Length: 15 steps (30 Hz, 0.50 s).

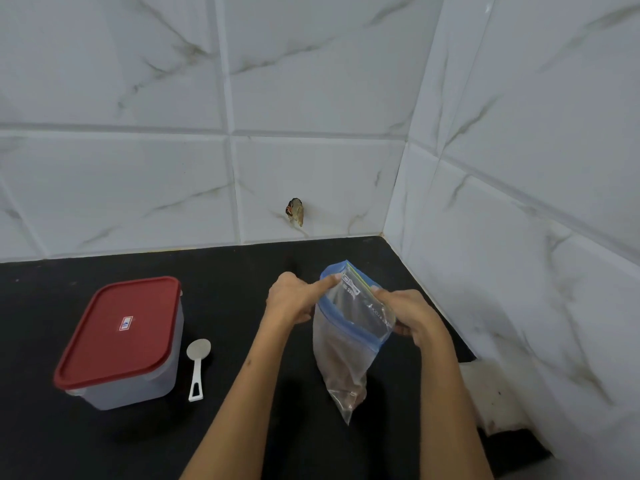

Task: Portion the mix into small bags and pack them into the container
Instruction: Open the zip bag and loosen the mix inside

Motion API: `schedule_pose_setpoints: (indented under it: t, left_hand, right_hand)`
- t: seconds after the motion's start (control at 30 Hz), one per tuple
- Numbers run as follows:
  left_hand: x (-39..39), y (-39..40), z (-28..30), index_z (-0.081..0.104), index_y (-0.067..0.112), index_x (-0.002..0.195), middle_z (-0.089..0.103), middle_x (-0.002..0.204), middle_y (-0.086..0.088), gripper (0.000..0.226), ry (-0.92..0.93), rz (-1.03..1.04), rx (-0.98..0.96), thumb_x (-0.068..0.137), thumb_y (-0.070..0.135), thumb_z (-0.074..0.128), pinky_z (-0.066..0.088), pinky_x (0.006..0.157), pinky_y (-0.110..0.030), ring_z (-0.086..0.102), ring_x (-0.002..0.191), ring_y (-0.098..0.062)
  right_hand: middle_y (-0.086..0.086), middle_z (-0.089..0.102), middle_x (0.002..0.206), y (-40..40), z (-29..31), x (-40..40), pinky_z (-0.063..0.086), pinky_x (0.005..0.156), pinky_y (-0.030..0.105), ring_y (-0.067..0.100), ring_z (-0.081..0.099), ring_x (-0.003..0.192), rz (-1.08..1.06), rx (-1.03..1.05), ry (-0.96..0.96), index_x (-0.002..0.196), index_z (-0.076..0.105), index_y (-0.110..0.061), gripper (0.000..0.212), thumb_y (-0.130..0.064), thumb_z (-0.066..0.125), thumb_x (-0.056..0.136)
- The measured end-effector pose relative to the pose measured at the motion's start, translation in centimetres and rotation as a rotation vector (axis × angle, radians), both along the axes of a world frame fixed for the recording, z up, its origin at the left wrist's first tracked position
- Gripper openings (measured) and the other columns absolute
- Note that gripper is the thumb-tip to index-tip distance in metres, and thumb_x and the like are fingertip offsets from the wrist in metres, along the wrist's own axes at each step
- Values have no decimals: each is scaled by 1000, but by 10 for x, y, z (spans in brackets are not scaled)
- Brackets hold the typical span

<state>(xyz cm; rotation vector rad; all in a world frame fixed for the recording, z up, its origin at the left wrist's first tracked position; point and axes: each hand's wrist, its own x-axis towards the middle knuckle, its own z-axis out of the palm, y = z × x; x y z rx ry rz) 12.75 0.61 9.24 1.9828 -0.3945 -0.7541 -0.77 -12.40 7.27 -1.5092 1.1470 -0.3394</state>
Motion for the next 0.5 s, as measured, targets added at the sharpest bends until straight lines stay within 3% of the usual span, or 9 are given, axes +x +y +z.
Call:
schedule_pose_setpoints:
  t: [0.1,0.27,0.33,0.5]
  left_hand:
    - [-5,14,7,62,4,89,64,81,-7,60,5,-5,65,65,56,78,49,47,-23,62,65,-15]
    - [-14,34,11,65,-8,92,64,81,-16,25,258,-27,-158,83,14,73,55,45,-23,63,63,-20]
    - [-17,37,9,63,-12,95,62,81,-19,18,374,-5,-244,87,4,66,58,49,-26,63,64,-22]
    - [-27,36,-1,60,-3,88,63,84,-17,8,660,96,-440,93,0,55,60,63,-34,64,76,-26]
  right_hand:
    - [10,68,89,4,-2,-8,52,65,29,20,64,79,-25,-18,-9,92,68,-6,24,-29,66,87]
    - [8,68,80,14,0,-13,49,55,26,15,63,68,-52,12,-117,91,69,-7,15,-22,66,87]
    - [10,69,81,19,-1,-12,52,57,29,19,66,71,-68,70,-179,88,68,-6,14,-21,66,87]
    - [11,68,93,26,-2,-8,53,65,36,24,65,85,-85,317,-279,103,65,-6,19,-21,59,91]
